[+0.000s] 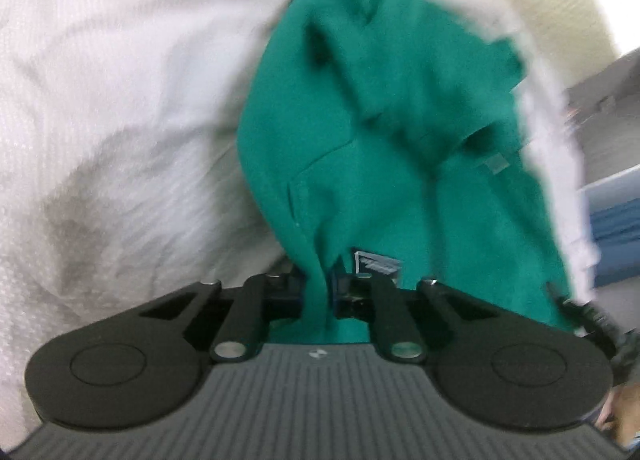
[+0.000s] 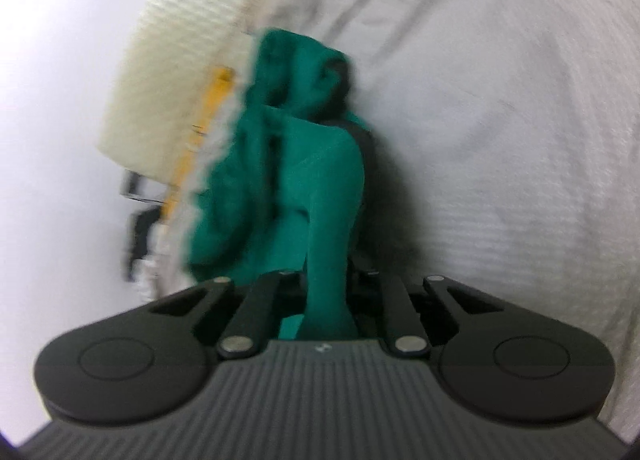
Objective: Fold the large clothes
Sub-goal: 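Lift the held hoodie off the bed with both tools to unfold it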
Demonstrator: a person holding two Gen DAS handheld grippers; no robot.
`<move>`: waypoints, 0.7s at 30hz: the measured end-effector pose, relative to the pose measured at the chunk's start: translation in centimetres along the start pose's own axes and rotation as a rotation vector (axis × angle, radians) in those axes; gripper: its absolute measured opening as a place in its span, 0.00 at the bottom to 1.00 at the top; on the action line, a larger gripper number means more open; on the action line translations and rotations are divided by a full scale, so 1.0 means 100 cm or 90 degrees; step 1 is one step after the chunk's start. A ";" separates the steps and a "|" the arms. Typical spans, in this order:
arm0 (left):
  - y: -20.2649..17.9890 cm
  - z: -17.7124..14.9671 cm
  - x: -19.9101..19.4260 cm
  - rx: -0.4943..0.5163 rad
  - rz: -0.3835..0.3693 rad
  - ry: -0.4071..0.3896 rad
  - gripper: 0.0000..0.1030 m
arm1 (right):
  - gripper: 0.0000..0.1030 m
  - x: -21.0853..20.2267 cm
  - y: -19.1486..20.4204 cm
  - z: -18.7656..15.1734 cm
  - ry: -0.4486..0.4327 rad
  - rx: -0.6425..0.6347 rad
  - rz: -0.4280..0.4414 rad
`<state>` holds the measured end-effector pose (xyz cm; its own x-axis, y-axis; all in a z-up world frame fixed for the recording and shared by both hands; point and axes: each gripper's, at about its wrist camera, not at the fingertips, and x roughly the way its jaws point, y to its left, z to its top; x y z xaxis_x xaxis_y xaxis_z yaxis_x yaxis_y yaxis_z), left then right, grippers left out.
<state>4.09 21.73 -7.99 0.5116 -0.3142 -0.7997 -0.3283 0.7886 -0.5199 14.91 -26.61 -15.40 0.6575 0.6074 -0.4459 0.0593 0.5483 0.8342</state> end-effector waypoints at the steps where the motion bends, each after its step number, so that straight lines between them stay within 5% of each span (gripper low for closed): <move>1: -0.002 0.000 -0.012 -0.011 -0.023 -0.019 0.11 | 0.12 -0.007 0.004 0.002 -0.003 -0.001 0.027; 6: -0.007 0.008 -0.066 -0.045 -0.122 -0.102 0.10 | 0.11 -0.033 0.016 0.021 -0.036 0.018 0.117; 11: -0.008 0.005 -0.110 -0.054 -0.186 -0.131 0.10 | 0.11 -0.065 0.025 0.030 -0.055 0.020 0.190; 21: -0.014 -0.077 -0.208 -0.059 -0.270 -0.147 0.08 | 0.11 -0.174 0.050 -0.004 -0.080 -0.025 0.249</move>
<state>-12.21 23.05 7.05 0.7746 -0.4645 -0.4292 -0.1160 0.5628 -0.8184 3.46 -34.26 -3.61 0.7116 0.7007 -0.0522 -0.2409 0.3131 0.9187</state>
